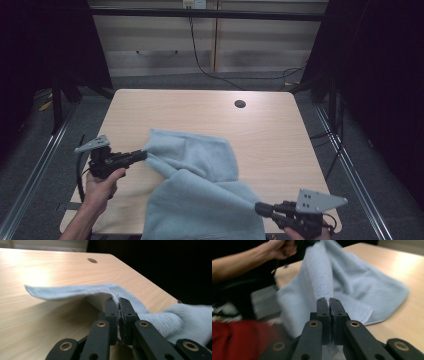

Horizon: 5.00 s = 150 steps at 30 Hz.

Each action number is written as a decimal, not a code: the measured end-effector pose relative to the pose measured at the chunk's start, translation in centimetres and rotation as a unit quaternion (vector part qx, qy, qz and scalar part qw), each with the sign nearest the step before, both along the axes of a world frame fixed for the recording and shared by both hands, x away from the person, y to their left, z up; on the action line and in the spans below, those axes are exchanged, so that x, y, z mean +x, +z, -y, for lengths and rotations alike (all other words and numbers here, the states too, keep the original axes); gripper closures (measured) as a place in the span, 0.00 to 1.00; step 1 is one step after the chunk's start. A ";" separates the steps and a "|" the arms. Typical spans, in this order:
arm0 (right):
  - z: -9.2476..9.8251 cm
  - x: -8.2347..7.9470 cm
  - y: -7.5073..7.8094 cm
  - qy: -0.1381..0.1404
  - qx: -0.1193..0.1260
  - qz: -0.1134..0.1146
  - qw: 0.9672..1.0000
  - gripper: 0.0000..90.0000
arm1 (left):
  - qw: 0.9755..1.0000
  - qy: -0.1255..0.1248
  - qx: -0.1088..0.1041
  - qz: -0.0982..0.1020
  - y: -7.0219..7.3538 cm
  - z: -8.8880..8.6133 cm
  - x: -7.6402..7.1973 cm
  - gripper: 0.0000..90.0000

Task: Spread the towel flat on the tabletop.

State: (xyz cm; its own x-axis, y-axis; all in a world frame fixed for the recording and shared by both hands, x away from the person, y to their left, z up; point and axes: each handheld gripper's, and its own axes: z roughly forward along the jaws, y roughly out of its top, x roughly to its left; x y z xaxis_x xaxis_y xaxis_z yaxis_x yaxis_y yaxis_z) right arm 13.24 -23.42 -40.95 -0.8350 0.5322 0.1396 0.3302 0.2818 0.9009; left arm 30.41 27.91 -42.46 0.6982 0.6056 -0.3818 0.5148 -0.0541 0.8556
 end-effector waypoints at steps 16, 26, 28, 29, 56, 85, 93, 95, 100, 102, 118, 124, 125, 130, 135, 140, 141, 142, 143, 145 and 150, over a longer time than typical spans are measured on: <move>-3.5 5.2 -3.2 0.023 -0.029 -0.044 0.998 0.69 | 0.996 0.042 0.061 -0.052 -5.4 -1.8 3.1 0.93; -6.5 19.0 -8.2 -0.074 -0.074 -0.095 0.990 0.57 | 0.993 0.036 0.087 -0.065 -7.2 -1.3 3.6 0.92; -7.3 19.9 -8.9 -0.082 -0.084 -0.099 0.988 0.57 | 0.994 0.027 0.090 -0.064 -7.4 -0.7 3.7 0.91; -7.3 19.9 -8.9 -0.082 -0.084 -0.099 0.988 0.57 | 0.994 0.027 0.090 -0.064 -7.4 -0.7 3.7 0.91; -1.8 5.9 -6.7 -0.090 -0.127 -0.077 0.985 0.88 | 0.981 -0.144 0.109 -0.066 -6.0 1.3 -8.6 0.93; -5.0 13.7 -9.0 -0.075 -0.104 -0.090 0.988 0.59 | 0.980 -0.079 0.179 -0.041 -7.8 5.3 1.1 0.67; -7.8 12.4 -9.2 -0.021 -0.119 -0.075 0.990 0.49 | 0.975 -0.074 0.208 -0.019 -7.7 4.1 -1.3 0.67; -8.2 11.8 -9.2 -0.013 -0.125 -0.070 0.990 0.49 | 0.975 -0.073 0.208 -0.022 -7.6 3.9 -1.6 0.67; -8.0 11.1 -8.9 -0.011 -0.105 -0.075 0.992 0.72 | 0.974 -0.070 0.215 -0.020 -7.6 3.7 -1.5 0.78; -7.6 11.1 -8.6 -0.012 -0.091 -0.077 0.993 0.79 | 0.975 -0.072 0.210 -0.026 -7.6 3.6 -1.5 0.89; -3.6 13.8 -7.1 -0.140 -0.080 -0.053 0.985 0.91 | 0.975 -0.089 0.202 -0.035 -7.3 3.5 -2.1 0.80; -4.0 14.6 -8.0 -0.139 -0.086 -0.066 0.984 0.91 | 0.978 -0.059 0.199 -0.021 -7.3 4.0 0.4 0.59; -3.9 14.6 -8.0 -0.139 -0.086 -0.065 0.984 0.91 | 0.978 -0.062 0.199 -0.021 -7.4 4.1 0.5 0.54; -3.7 14.3 -8.0 -0.138 -0.072 -0.068 0.986 0.91 | 0.973 -0.061 0.222 0.002 -7.8 4.6 0.1 0.52; -3.5 13.4 -7.7 -0.130 -0.068 -0.068 0.987 0.91 | 0.969 -0.081 0.231 0.024 -7.9 4.9 -1.2 0.94; -3.3 12.5 -6.6 -0.122 -0.058 -0.057 0.989 0.92 | 0.979 -0.094 0.184 -0.002 -7.4 4.4 -1.7 0.96; -3.2 12.4 -6.3 -0.123 -0.050 -0.054 0.990 0.92 | 0.983 -0.088 0.161 -0.001 -6.8 4.0 -1.6 0.96; -3.0 12.3 -5.8 -0.124 -0.044 -0.051 0.990 0.92 | 0.987 -0.081 0.137 0.002 -6.2 3.7 -1.5 0.96; -2.9 12.3 -5.3 -0.125 -0.042 -0.043 0.990 0.92 | 0.989 -0.076 0.127 0.011 -5.4 3.4 -1.5 0.96; -2.8 12.5 -4.2 -0.127 -0.037 -0.031 0.991 0.92 | 0.990 -0.065 0.122 0.036 -3.7 3.1 -1.3 0.96; -3.0 14.3 0.0 -0.135 -0.029 0.013 0.990 0.92 | 0.992 -0.036 0.087 0.085 1.4 2.9 0.6 0.96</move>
